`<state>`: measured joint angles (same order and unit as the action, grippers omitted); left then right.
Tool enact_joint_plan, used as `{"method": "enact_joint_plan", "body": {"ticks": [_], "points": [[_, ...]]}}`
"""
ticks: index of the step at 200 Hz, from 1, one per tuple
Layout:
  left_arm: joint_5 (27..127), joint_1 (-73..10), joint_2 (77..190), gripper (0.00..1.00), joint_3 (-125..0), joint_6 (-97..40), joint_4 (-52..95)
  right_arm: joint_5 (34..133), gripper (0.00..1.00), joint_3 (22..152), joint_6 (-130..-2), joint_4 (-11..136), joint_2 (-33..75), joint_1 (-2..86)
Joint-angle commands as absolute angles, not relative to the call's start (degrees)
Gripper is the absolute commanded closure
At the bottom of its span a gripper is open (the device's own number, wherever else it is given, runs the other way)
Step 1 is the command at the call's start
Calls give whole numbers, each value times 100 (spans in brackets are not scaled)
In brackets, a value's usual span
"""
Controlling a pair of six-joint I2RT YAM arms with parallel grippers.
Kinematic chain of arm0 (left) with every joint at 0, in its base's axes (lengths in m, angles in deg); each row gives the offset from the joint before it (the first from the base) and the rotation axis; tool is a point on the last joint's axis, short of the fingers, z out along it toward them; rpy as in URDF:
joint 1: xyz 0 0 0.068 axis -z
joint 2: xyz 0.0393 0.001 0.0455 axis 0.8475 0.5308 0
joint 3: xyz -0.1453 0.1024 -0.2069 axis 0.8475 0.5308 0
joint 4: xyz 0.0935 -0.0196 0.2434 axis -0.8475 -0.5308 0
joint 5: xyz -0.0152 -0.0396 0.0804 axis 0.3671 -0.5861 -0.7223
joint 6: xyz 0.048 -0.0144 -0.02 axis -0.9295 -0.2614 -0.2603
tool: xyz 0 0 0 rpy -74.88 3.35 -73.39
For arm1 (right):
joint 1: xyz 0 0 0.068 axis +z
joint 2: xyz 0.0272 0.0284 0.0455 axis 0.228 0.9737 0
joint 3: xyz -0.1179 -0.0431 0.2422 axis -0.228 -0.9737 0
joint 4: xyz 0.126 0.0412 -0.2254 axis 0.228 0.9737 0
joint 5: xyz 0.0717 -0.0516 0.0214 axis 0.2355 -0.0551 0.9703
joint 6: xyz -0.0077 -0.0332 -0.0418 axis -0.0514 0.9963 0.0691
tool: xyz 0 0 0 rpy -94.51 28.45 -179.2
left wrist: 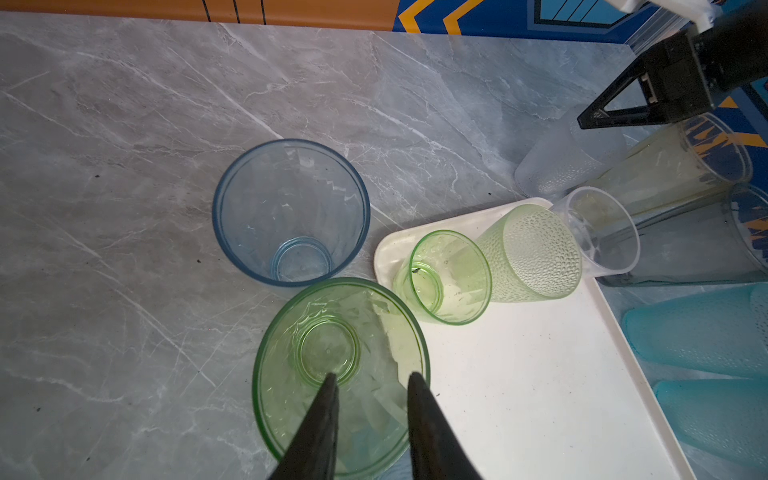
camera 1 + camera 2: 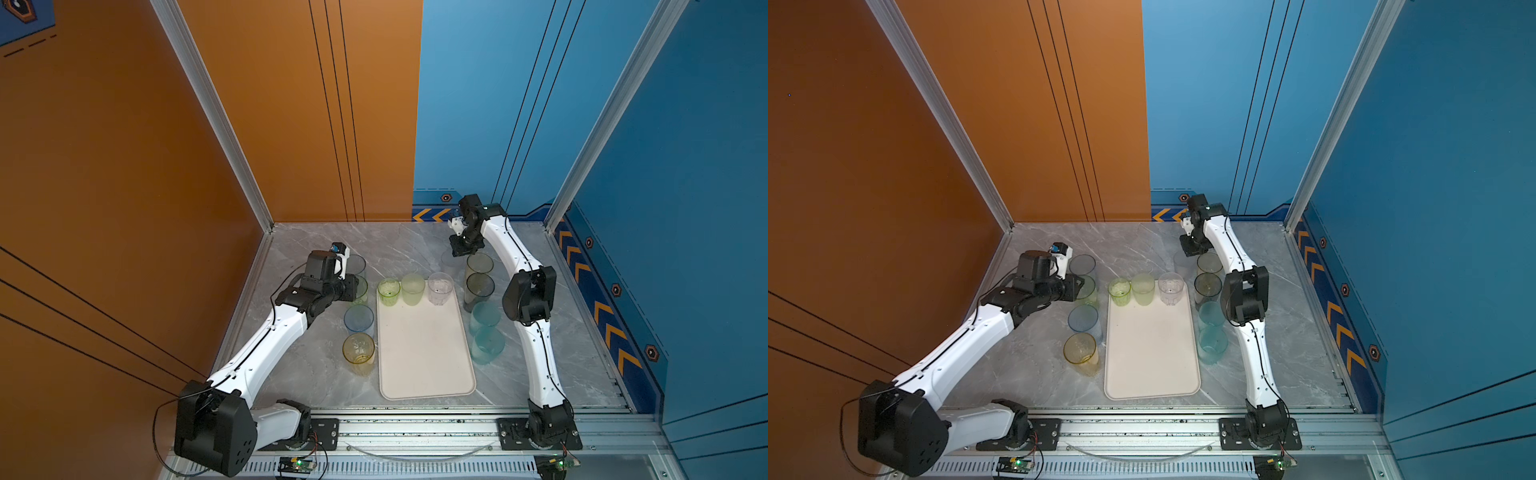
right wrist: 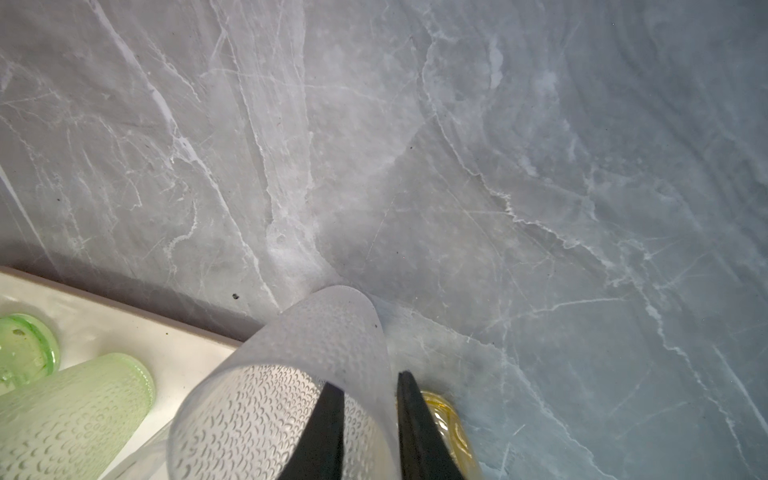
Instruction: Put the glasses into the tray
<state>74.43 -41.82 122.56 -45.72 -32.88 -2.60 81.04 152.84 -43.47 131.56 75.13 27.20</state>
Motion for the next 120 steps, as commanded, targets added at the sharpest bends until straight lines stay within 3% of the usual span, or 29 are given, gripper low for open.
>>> {"method": "enact_joint_plan", "body": {"ticks": [1,120], "points": [[7536,-4238,12315,70,-4695,-3318,-126,8020,80,15448,-4242,13382,7603,2777],[7589,-4256,12394,70,-4750,-3336,-128,7617,94,15657,-4066,13320,7714,2952]]}}
